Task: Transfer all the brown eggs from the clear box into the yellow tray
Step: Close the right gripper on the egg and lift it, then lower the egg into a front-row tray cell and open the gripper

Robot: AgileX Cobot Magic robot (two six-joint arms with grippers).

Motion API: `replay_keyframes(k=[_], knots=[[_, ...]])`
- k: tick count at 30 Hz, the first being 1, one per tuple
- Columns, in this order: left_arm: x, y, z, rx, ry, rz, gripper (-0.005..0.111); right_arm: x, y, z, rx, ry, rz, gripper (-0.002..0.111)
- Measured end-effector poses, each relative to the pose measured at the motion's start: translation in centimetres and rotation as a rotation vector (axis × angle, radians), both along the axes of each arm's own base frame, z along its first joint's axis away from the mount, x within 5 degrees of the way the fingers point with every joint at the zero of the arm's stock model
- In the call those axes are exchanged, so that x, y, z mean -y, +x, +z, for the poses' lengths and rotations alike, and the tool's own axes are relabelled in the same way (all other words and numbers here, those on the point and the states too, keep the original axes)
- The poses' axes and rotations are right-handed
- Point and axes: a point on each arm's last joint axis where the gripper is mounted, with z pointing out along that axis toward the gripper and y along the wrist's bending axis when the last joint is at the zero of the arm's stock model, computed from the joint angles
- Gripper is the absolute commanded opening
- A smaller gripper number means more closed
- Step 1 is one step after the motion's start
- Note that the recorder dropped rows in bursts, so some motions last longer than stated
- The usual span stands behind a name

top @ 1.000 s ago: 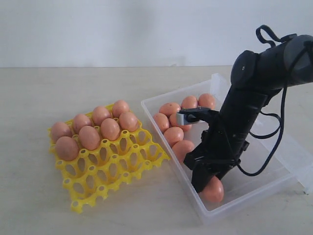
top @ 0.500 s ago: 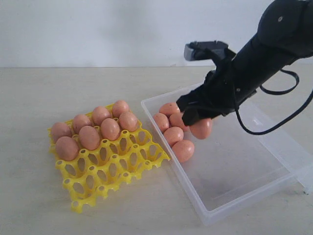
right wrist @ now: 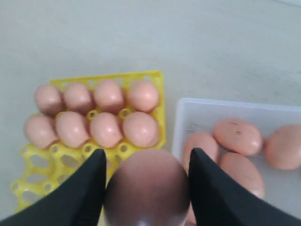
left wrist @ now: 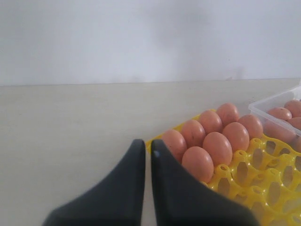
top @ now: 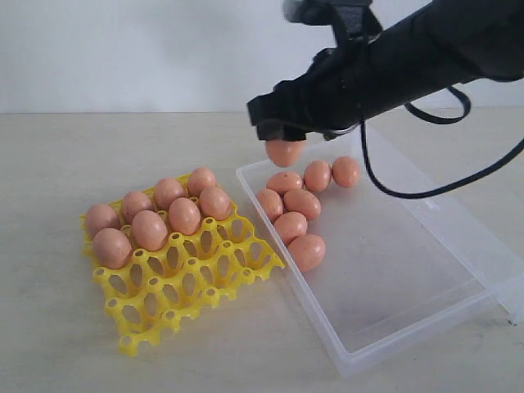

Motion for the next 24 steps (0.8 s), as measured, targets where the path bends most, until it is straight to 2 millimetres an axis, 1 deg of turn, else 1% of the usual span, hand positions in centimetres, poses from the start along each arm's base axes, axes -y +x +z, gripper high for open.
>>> replay_keyframes(k=[3, 6, 8, 11, 15, 17, 19, 22, 24], knots=[[0.0, 0.0, 0.0, 0.0, 0.0, 0.0, 0.004, -3.3, -1.5, 0.3, 0.084, -0.039, 0.137, 0.0], [0.0, 0.0, 0.0, 0.0, 0.0, 0.0, 0.004, -7.0, -3.5, 0.7, 0.214, -0.076, 0.269, 0.0], [0.0, 0.0, 0.0, 0.0, 0.0, 0.0, 0.004, -9.1, -4.5, 1.1, 0.316, -0.079, 0.305, 0.0], [0.0, 0.0, 0.0, 0.0, 0.0, 0.0, 0.004, -11.7, -5.3, 1.1, 0.456, -0.063, 0.286, 0.0], [0.0, 0.0, 0.0, 0.0, 0.0, 0.0, 0.004, -13.9, -5.6, 0.7, 0.576, 0.001, 0.183, 0.0], [0.0, 0.0, 0.0, 0.0, 0.0, 0.0, 0.004, -14.6, -5.5, 0.0, 0.577, 0.051, 0.121, 0.0], [0.0, 0.0, 0.0, 0.0, 0.0, 0.0, 0.004, -15.0, -5.2, -1.1, 0.521, 0.122, 0.056, 0.0], [0.0, 0.0, 0.0, 0.0, 0.0, 0.0, 0.004, -15.5, -4.7, -3.0, 0.383, 0.249, -0.051, 0.0], [0.0, 0.0, 0.0, 0.0, 0.0, 0.0, 0.004, -15.8, -4.4, -4.2, 0.32, 0.293, -0.09, 0.0]])
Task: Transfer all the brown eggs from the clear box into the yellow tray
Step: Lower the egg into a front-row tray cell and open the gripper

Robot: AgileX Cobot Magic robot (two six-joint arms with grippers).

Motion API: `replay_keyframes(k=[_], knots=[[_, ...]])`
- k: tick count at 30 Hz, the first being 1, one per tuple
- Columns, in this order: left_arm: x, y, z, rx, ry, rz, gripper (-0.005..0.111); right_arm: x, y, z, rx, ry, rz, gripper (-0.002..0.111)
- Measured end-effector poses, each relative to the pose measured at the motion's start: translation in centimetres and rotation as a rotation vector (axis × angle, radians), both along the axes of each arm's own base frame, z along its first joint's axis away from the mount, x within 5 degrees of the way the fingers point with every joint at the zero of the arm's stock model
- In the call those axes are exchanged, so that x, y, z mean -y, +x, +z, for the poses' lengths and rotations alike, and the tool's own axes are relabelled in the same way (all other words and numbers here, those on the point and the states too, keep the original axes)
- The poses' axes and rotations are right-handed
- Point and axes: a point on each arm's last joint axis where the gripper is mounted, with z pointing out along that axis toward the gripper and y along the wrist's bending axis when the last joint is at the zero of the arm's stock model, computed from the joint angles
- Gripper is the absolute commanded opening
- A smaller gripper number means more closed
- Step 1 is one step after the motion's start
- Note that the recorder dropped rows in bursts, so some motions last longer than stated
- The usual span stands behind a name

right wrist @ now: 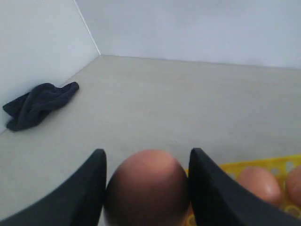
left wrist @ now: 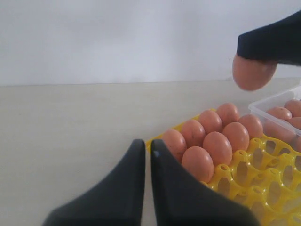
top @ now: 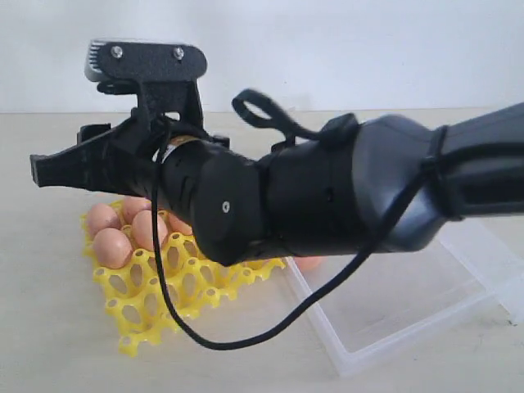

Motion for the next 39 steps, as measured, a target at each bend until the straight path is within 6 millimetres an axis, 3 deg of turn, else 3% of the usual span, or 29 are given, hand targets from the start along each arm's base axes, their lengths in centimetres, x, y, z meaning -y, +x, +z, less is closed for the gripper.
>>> replay_keyframes(k=[4, 11, 15, 18, 23, 32, 39], knots=[[0.0, 0.0, 0.0, 0.0, 0.0, 0.0, 0.004, -1.0, 0.0, -2.0, -0.052, 0.04, 0.058, 0.0], [0.0, 0.0, 0.0, 0.0, 0.0, 0.0, 0.004, -2.2, -0.4, -2.8, -0.074, 0.13, 0.335, 0.0], [0.0, 0.0, 0.0, 0.0, 0.0, 0.0, 0.004, -1.4, 0.1, -2.8, -0.086, 0.225, 0.522, 0.0], [0.0, 0.0, 0.0, 0.0, 0.0, 0.0, 0.004, -0.3, 1.0, -3.1, -0.099, 0.228, 0.568, 0.0], [0.0, 0.0, 0.0, 0.0, 0.0, 0.0, 0.004, 0.9, 2.1, -4.7, -0.091, 0.143, 0.598, 0.0], [0.0, 0.0, 0.0, 0.0, 0.0, 0.0, 0.004, 0.7, 2.1, -9.0, 0.013, -0.074, 0.7, 0.0], [0.0, 0.0, 0.0, 0.0, 0.0, 0.0, 0.004, 1.2, 2.7, -10.0, 0.021, -0.216, 0.654, 0.0]])
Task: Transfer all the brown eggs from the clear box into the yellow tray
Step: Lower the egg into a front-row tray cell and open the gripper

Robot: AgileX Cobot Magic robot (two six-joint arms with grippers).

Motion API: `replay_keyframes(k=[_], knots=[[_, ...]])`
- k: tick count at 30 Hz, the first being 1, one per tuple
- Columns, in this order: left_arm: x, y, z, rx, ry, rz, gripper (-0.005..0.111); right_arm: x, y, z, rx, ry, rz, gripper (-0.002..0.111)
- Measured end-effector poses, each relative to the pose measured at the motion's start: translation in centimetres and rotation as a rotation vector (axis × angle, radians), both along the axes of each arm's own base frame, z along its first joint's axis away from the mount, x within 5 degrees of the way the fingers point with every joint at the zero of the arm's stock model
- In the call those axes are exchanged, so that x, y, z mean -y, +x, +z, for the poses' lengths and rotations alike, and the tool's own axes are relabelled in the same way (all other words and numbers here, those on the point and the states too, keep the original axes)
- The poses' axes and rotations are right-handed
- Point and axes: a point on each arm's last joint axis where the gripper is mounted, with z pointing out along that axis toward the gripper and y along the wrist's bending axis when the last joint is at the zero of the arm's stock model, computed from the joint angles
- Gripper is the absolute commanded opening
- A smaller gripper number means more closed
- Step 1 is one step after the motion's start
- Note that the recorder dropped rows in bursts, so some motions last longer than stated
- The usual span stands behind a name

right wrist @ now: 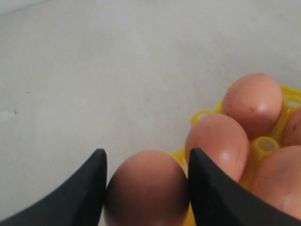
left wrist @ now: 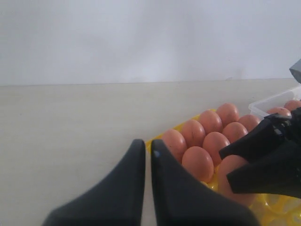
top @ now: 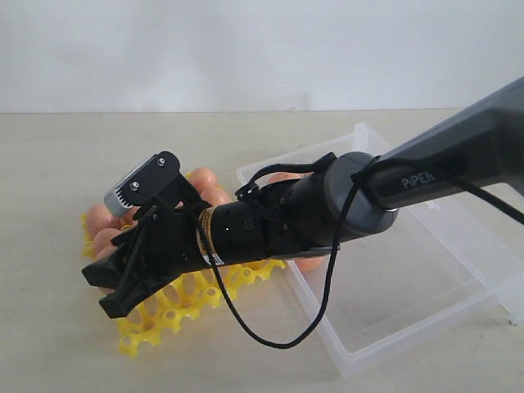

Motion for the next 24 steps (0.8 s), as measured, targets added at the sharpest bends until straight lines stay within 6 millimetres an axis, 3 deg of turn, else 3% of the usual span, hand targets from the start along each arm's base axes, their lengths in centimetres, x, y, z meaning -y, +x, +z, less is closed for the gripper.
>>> replay_keyframes(k=[14, 16, 20, 24], knots=[[0.0, 0.0, 0.0, 0.0, 0.0, 0.0, 0.004, 0.22, 0.3, -0.21, 0.139, -0.079, 0.029, 0.0], [0.0, 0.0, 0.0, 0.0, 0.0, 0.0, 0.004, 0.28, 0.36, -0.3, 0.141, -0.092, 0.024, 0.006], [0.0, 0.0, 0.0, 0.0, 0.0, 0.0, 0.004, 0.33, 0.4, -0.36, 0.139, -0.099, 0.018, 0.041], [0.0, 0.0, 0.0, 0.0, 0.0, 0.0, 0.004, 0.33, 0.4, -0.36, 0.119, -0.091, 0.007, 0.058]])
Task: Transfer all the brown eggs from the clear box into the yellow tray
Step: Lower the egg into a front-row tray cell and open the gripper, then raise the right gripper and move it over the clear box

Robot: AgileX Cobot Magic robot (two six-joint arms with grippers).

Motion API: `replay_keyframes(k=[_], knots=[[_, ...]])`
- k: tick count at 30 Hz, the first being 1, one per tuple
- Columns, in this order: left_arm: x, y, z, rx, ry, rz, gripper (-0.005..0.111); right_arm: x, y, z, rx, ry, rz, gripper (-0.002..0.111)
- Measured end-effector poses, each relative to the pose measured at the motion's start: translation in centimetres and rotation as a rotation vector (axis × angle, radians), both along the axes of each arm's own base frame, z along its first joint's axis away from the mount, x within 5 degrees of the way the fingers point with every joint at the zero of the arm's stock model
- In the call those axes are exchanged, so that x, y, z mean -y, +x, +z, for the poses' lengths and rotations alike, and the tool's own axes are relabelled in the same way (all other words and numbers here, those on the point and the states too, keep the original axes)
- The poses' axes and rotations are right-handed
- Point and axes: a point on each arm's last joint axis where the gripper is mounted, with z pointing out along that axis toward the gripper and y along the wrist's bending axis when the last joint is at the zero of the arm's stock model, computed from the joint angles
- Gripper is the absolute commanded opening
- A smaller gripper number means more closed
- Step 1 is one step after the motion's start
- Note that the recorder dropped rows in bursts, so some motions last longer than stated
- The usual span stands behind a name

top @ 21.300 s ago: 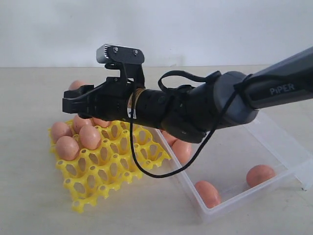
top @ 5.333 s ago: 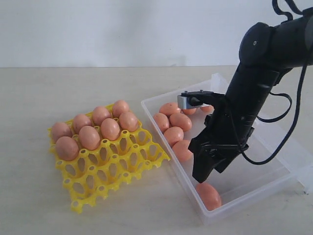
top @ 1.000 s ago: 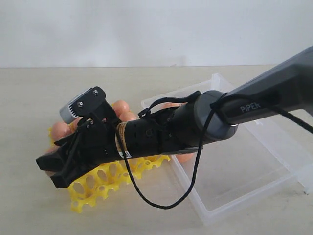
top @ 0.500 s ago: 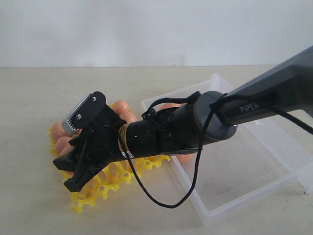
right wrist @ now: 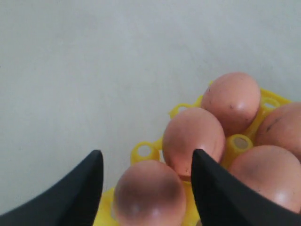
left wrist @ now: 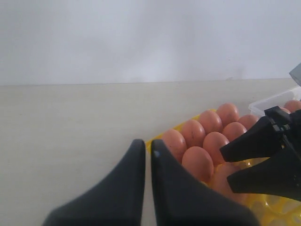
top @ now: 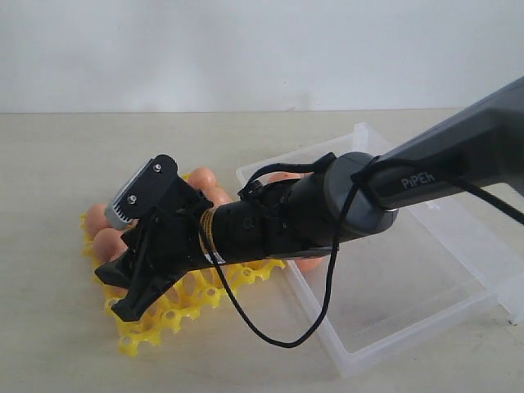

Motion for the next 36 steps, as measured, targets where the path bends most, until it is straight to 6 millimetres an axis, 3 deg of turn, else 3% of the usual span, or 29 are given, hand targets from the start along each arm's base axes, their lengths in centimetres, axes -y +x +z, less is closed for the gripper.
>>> replay_keyframes(k=[11, 14, 16, 17, 19, 21, 25, 28, 32, 36], knots=[[0.0, 0.0, 0.0, 0.0, 0.0, 0.0, 0.004, -0.1, 0.0, 0.2, -0.036, 0.036, -0.013, 0.059], [0.0, 0.0, 0.0, 0.0, 0.0, 0.0, 0.004, -0.2, -0.2, 1.5, -0.064, 0.092, -0.025, 0.059], [0.0, 0.0, 0.0, 0.0, 0.0, 0.0, 0.004, -0.1, -0.3, 3.5, -0.076, 0.144, -0.041, 0.057], [0.0, 0.0, 0.0, 0.0, 0.0, 0.0, 0.004, 0.0, -0.4, 4.7, -0.068, 0.169, -0.045, 0.052], [0.0, 0.0, 0.0, 0.0, 0.0, 0.0, 0.004, 0.3, -0.7, 7.5, -0.039, 0.209, -0.059, 0.034], [0.0, 0.0, 0.0, 0.0, 0.0, 0.0, 0.004, 1.0, -1.0, 10.1, 0.005, 0.218, -0.09, 0.005], [0.0, 0.0, 0.0, 0.0, 0.0, 0.0, 0.004, 3.4, -1.4, 14.7, 0.114, 0.129, -0.246, 0.0], [0.0, 0.0, 0.0, 0.0, 0.0, 0.0, 0.004, 6.0, -1.3, 16.4, 0.212, -0.065, -0.404, 0.0], [0.0, 0.0, 0.0, 0.0, 0.0, 0.0, 0.004, 9.9, -0.4, 15.8, 0.266, -0.414, -0.599, 0.0], [0.0, 0.0, 0.0, 0.0, 0.0, 0.0, 0.004, 14.9, 1.4, 14.1, 0.121, -0.594, -0.829, 0.0]])
